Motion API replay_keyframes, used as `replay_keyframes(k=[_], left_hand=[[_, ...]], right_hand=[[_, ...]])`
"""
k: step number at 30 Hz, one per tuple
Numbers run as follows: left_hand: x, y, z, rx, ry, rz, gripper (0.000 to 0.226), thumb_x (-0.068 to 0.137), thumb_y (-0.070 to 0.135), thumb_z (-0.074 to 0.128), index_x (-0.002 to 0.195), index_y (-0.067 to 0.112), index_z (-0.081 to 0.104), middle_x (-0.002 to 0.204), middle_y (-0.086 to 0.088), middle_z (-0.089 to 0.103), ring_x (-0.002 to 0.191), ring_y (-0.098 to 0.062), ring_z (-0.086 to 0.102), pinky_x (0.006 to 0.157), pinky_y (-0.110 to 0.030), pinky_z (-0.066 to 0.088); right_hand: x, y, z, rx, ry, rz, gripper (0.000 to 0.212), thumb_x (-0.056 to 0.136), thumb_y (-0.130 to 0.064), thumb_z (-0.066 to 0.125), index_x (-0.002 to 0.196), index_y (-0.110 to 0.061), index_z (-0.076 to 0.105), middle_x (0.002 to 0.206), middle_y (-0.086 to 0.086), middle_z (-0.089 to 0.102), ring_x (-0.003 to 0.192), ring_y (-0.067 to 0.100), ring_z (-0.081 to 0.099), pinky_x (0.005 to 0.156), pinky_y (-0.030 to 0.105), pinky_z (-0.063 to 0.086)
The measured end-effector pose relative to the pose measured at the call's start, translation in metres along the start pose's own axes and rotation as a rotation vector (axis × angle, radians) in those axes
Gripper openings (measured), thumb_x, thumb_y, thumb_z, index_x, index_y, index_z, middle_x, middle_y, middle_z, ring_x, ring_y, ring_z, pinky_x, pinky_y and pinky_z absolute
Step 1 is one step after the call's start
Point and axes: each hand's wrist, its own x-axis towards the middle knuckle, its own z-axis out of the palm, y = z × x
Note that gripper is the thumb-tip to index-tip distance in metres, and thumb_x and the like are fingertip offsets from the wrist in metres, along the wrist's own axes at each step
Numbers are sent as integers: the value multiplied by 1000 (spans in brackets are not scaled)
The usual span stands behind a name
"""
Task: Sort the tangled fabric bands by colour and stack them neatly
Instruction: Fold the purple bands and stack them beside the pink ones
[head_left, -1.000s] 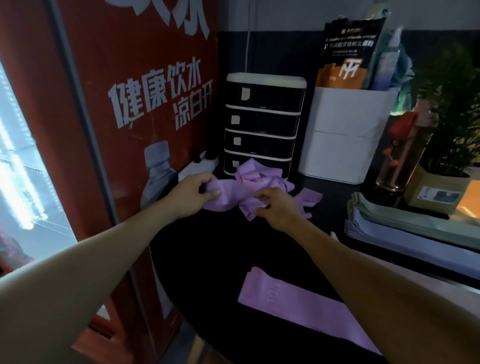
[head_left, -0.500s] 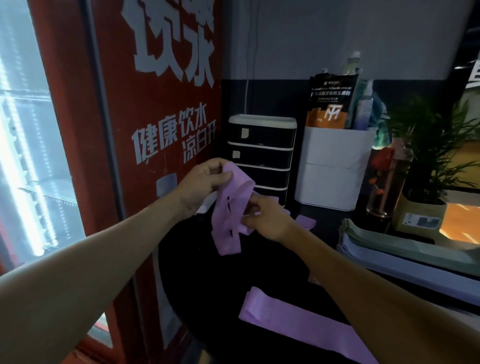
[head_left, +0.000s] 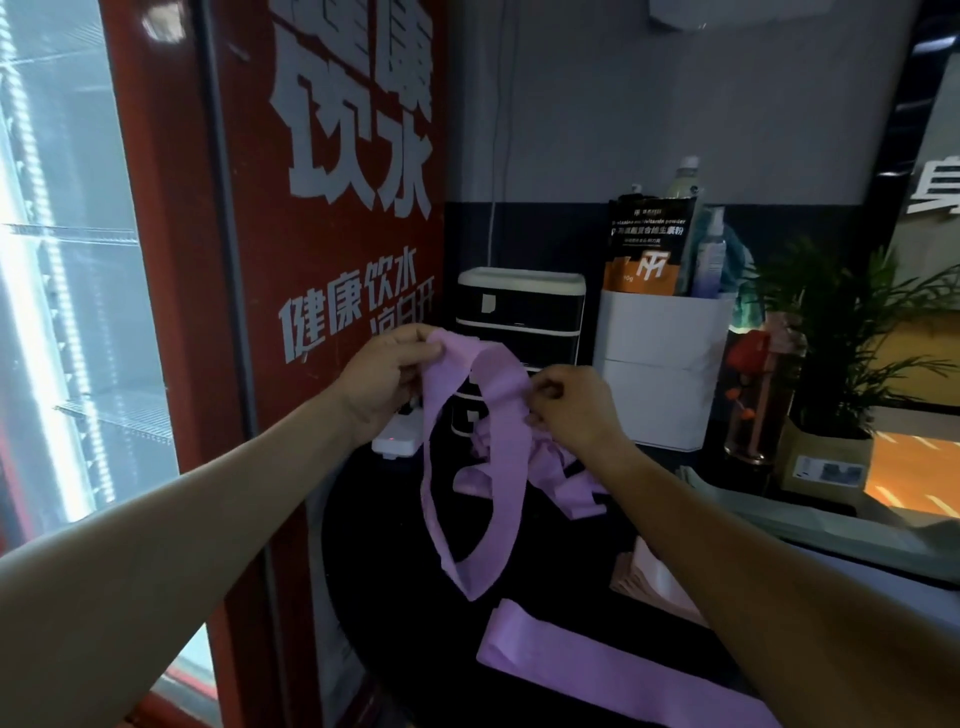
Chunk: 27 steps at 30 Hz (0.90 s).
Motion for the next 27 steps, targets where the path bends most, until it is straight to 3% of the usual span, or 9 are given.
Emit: replay_keyframes(k=[3,6,11,17,21,24,27], left_hand=[[-6,-6,0,6,60,-161,21,95,13,42,84,12,60,84,-6,59,77,-19,52,73,-30,41],[-9,-14,2,37,86,-365,31,95,35,45,93,11,64,88,-5,67,81,-18,60,72,-28,46],[-7,-17,6,118,18,-430,54,89,60,40,106,15,63,102,-2,69,97,-16,63,88,-32,45],[-4,-10,9,-3,50,-329,47,93,53,39,108,16,64,103,1,69,99,-11,61,91,-32,39],[-9,-15,13,98,-80,-337,26,92,40,52,101,20,65,101,3,69,100,-11,61,92,-30,41],[-14,-20,16,211,-156,-291,4,89,16,60,92,18,62,85,6,66,79,-3,60,77,-21,42],[-13,-19,16,201,-92,-195,13,87,1,59,85,14,60,73,6,64,64,0,59,67,-16,45]], right_hand=[[8,-10,-2,131,36,7,24,87,6,51,81,-13,65,64,-1,63,52,2,63,61,17,55],[15,-23,1,123,38,-72,21,85,4,55,85,-9,71,69,-5,65,56,1,62,59,14,53],[16,-35,10,144,-6,-136,18,83,1,59,88,-8,73,78,-6,67,68,4,60,59,9,48],[17,-32,5,226,12,-75,16,83,3,60,90,-4,72,81,0,68,69,5,60,58,7,47],[21,-28,3,188,66,-58,19,84,2,59,93,-8,72,81,-8,66,75,4,62,66,12,52],[24,-27,4,167,117,-20,19,85,1,58,94,-9,72,83,-8,65,78,7,61,72,18,51],[25,-23,3,105,117,-10,18,86,-1,58,93,-9,72,85,-5,66,76,5,60,72,19,51]])
